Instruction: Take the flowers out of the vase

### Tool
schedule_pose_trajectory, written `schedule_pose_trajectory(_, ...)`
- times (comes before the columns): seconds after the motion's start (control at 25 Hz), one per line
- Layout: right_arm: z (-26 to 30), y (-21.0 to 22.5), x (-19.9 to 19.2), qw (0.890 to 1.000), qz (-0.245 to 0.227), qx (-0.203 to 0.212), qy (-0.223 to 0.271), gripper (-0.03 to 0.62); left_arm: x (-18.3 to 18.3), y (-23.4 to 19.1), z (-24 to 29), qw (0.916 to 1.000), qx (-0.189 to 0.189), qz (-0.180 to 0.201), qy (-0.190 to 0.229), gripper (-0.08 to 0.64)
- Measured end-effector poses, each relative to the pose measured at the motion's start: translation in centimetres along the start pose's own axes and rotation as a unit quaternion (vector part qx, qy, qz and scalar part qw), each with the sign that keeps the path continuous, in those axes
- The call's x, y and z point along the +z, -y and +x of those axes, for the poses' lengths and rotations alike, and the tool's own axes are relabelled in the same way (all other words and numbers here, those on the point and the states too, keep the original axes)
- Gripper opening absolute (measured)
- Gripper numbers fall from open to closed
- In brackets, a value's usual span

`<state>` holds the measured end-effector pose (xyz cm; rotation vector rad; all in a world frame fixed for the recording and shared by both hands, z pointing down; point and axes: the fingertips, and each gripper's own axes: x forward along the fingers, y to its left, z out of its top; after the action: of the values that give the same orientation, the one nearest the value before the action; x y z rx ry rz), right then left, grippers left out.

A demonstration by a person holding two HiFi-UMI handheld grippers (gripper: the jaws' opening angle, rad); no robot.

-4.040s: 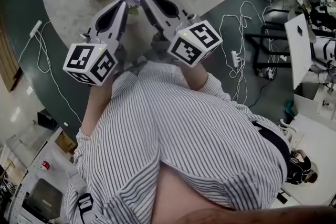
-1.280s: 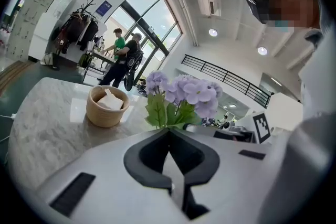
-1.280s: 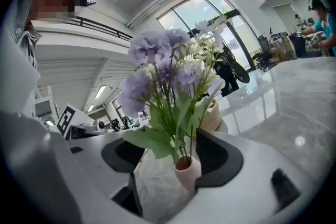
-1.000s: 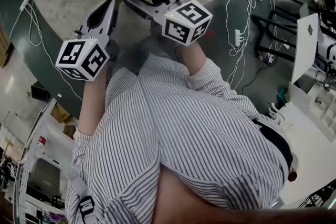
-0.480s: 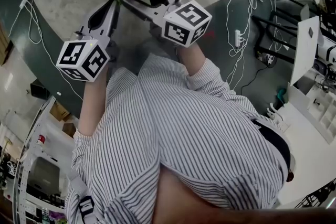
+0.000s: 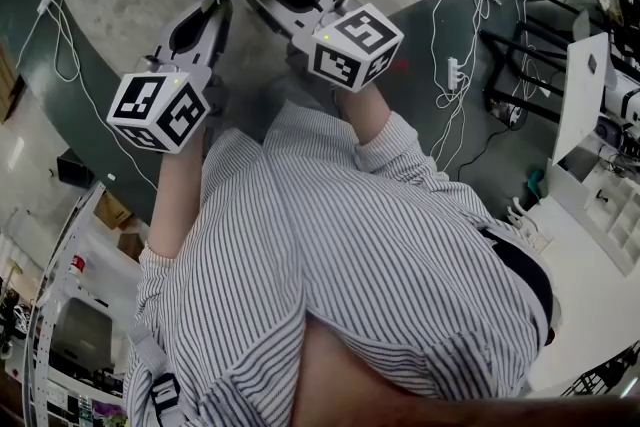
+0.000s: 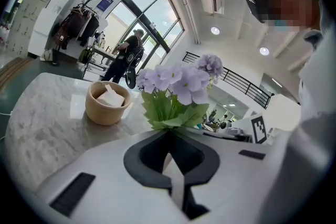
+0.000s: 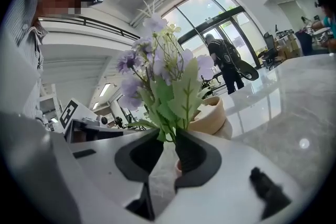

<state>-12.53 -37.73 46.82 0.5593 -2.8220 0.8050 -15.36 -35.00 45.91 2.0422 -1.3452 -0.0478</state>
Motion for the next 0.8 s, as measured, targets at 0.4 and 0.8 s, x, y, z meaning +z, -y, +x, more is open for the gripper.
schedule_pose_trajectory(0.4,-0.1,0.2,0.1,1.000,-0.002,-0.010,0.001,0.044,0.2,0.2,0.2,1.0000,-0.006,0.004,0.000,0.009)
schedule_pose_trajectory(0.8,-1.3,-0.4,1.3,0.999,0.012,-0.012,0.030,0.031,0.9,1.1,-0.7,0.9997,-0.009,0.018,0.010,0.009)
